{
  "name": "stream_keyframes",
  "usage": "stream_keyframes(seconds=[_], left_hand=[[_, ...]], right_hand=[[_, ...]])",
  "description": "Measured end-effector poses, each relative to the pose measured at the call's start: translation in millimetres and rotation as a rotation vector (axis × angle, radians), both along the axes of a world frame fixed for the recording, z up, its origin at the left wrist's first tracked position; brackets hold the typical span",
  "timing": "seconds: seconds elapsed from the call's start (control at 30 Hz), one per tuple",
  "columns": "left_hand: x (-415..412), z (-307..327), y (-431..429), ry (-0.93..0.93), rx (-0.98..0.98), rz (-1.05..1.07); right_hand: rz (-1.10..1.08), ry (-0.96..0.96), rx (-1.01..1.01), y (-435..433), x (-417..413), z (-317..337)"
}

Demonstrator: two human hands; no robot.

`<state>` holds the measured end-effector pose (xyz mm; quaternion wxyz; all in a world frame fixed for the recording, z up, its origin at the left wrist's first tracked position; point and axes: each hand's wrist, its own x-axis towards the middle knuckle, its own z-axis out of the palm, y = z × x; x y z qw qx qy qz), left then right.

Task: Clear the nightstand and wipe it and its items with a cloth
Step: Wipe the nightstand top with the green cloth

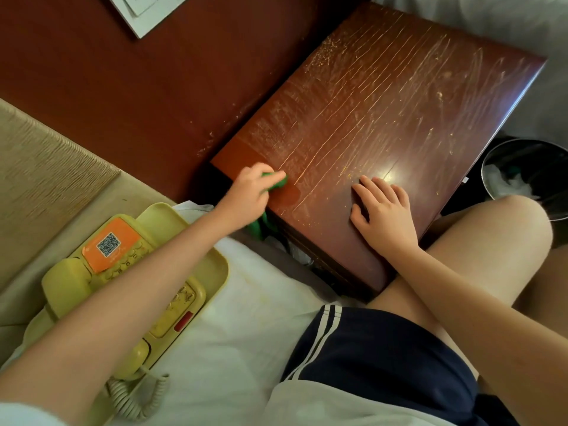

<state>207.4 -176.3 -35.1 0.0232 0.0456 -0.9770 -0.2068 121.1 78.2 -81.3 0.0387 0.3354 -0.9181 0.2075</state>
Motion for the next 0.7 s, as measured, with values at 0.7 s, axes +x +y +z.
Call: stream_keyframes(seconds=[0.7], left_hand=[[-29,-11,-34,-0.03,-0.178,0.309]], right_hand=[[-0.006,-0.017,0.01,0,2,2]])
